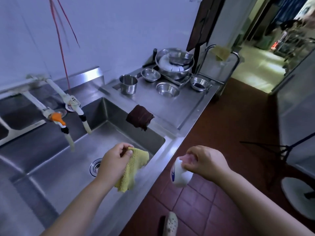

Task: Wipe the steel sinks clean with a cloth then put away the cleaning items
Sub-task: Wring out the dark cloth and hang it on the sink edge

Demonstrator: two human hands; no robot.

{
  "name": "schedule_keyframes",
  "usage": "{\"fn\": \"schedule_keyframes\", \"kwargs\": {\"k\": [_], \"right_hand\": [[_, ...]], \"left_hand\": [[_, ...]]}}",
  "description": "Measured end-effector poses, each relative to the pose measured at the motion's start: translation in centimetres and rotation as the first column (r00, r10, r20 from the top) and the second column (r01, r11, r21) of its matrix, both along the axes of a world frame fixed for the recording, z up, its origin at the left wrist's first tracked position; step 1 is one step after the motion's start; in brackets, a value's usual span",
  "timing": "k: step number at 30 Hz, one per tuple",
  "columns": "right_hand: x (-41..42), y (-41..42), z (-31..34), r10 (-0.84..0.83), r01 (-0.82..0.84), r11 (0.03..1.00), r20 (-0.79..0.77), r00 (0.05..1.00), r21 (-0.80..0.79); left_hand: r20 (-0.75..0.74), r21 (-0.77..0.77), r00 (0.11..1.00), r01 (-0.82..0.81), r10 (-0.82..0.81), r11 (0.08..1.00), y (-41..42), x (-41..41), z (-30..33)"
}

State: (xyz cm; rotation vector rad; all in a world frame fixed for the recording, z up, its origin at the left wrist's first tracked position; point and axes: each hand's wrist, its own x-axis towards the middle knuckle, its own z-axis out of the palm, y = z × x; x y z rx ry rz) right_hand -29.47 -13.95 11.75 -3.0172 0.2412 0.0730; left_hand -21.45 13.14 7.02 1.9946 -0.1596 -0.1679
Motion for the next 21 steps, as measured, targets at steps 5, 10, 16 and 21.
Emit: {"fn": "schedule_keyframes", "kwargs": {"k": [5,10,16,21], "right_hand": [[8.9,-4.4,-0.3,0.177,-0.177,0.984,-0.007,0.984,0.012],[17.7,-6.6,0.3,0.420,-0.418,0.908,-0.043,0.907,0.037],[28.2,-6.1,-0.1,0.638,-0.643,0.765,-0.092,0.764,-0.032],[36.9,-2.7,-0.1,0.758,-0.766,0.640,-0.107,0.643,-0.064]], "left_hand": [[-0.029,0.029,0.987,-0.157,0.158,0.987,-4.9,5.2,-0.9],[-0.068,0.045,0.936,-0.343,0.345,0.938,-8.4,8.3,-1.3],[-0.120,0.088,0.845,-0.514,0.521,0.853,-8.4,10.8,-2.6],[-0.113,0.109,0.773,-0.615,0.624,0.781,-6.2,14.3,-2.8]]}}
